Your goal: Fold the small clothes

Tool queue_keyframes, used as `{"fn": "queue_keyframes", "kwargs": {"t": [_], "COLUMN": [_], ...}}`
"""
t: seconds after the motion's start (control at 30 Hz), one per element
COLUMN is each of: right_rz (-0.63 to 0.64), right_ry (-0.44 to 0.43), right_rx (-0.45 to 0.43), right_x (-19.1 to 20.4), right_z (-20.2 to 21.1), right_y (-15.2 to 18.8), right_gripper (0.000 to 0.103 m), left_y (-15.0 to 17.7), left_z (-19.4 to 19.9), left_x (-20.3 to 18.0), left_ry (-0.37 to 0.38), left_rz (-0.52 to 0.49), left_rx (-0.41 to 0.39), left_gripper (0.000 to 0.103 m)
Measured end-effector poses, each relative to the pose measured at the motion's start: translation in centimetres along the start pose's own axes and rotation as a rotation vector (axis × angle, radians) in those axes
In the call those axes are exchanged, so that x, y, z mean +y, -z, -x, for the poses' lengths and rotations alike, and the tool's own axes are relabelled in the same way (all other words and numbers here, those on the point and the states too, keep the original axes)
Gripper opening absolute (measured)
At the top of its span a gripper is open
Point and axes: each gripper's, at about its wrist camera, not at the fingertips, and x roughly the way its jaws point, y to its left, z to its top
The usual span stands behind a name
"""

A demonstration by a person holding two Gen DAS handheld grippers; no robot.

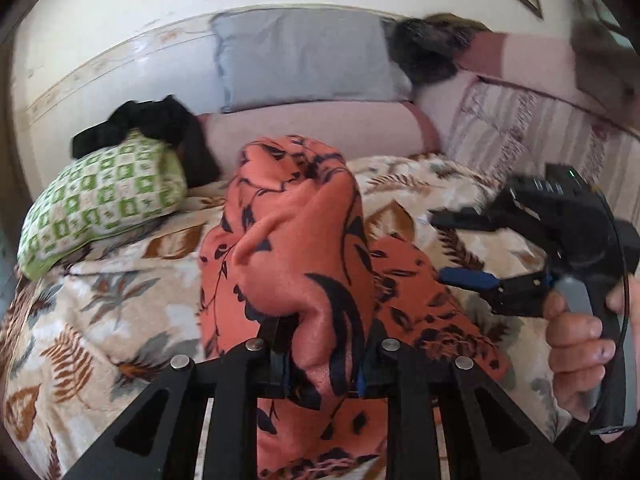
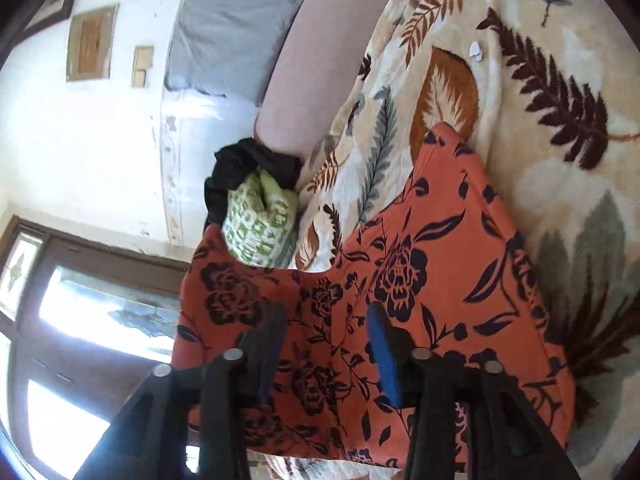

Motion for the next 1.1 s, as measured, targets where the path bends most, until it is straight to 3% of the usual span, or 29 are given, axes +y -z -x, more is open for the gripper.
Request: {"fn": "queue_keyframes", "kwargs": {"t": [0.1, 0.13, 0.2, 0.27, 0.43, 0.53, 0.6, 0.73, 0.8, 0.9, 0.93, 0.97, 1.0, 1.1], "right_rz": [-0.070, -0.083, -0.099, -0.104, -0.102, -0.082, -0.099, -0.101, -0.073, 0.043, 0.101, 0.149, 0.194, 0.345], "right_ry": [-0.046, -0.046, -0.024, 0.016, 0.087, 0.145, 0.176, 0.181, 0.177, 0.276, 0.327, 0.382, 0.432, 0.440], "right_rx": [0.010, 0.020, 0.046, 0.080, 0.130, 0.128, 0.117, 0.125, 0.167, 0.196, 0.208, 0.186, 0.169, 0.106], "right_x": [-1.3, -1.6, -2.0, -2.2, -2.7, -2.7, -3.1, -3.1, -2.2, -0.7, -0.3, -0.1, 0.2, 2.7], "right_z": [0.9, 1.1, 0.7, 0.1, -0.8, -1.4, -1.9, -2.9, -4.1, -5.8, -6.5, -7.0, -7.4, -7.6], "right_y": [-1.2, -1.3, -1.3, -1.1, -0.3, -0.2, -0.2, -0.1, -0.1, -0.7, -1.0, -1.3, -1.6, -1.7], "right_gripper": [0.068, 0.068, 0.068, 0.068, 0.069, 0.073, 0.073, 0.075, 0.076, 0.078, 0.075, 0.057, 0.029, 0.020], "left_y": [0.7, 1.2, 2.0, 2.7, 4.0, 5.3, 6.5, 8.0, 8.4, 8.4, 8.3, 8.1, 7.8, 6.8], "left_z": [-0.4, 0.1, 1.5, 3.0, 3.0, 0.6, -1.0, -4.0, -4.0, -3.7, -3.7, -3.5, -3.4, -2.5], "left_x": [-2.2, -1.7, 0.4, 3.3, 9.6, 10.8, 10.1, 6.4, 5.3, 4.6, 4.9, 5.4, 5.9, 6.8], "left_ry": [0.088, 0.124, 0.159, 0.135, 0.043, 0.016, 0.001, -0.034, -0.022, -0.037, -0.025, -0.010, 0.008, 0.029], "left_rz": [-0.038, -0.010, 0.058, 0.128, 0.286, 0.313, 0.272, 0.096, 0.043, -0.026, -0.016, 0.010, 0.039, 0.106], "left_rx": [0.053, 0.046, 0.010, -0.041, -0.051, -0.010, 0.021, 0.132, 0.117, 0.090, 0.093, 0.091, 0.084, 0.014], "left_gripper": [0.043, 0.046, 0.069, 0.079, 0.079, 0.079, 0.079, 0.079, 0.079, 0.079, 0.079, 0.079, 0.079, 0.079]}}
